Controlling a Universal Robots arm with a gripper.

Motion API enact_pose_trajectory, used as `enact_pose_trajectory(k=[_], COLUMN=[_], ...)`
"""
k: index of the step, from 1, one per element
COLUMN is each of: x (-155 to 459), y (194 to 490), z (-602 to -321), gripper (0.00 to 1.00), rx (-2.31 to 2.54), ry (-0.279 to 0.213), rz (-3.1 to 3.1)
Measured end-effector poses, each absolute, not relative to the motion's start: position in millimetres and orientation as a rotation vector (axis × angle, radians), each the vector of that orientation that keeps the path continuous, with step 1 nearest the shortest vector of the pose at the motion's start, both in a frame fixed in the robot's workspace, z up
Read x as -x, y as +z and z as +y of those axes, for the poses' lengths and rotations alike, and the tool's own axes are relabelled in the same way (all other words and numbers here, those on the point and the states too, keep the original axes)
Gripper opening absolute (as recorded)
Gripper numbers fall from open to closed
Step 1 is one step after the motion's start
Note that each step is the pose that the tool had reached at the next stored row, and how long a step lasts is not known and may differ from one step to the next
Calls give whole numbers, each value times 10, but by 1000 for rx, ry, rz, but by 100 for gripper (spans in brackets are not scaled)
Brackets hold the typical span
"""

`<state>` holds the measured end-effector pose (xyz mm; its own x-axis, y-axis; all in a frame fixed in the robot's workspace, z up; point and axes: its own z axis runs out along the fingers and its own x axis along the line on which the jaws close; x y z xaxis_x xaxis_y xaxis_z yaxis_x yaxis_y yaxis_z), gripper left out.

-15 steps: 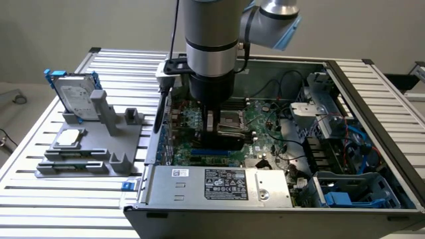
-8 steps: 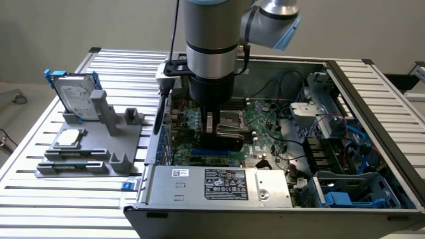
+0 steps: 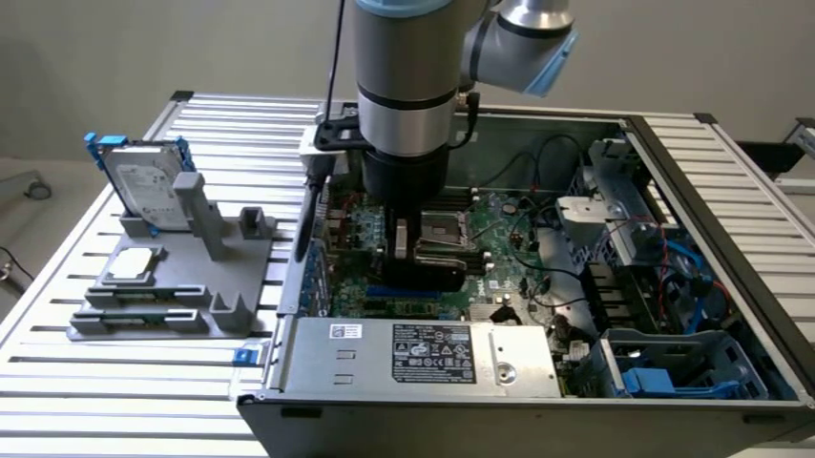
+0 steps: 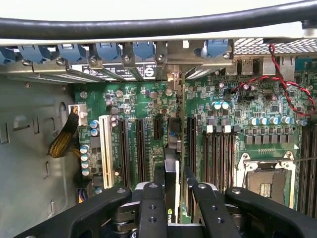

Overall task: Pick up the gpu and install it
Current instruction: 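Insert the gpu into the slot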

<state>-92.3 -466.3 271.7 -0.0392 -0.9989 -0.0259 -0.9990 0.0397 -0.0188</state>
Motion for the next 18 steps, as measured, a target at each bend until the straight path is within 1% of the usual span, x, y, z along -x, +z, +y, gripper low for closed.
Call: enact_pose_trajectory(k=[18], x=[919], y=[2668], z=[-4665], gripper=[26], rx=[2205], ry=[14], rz=[2199])
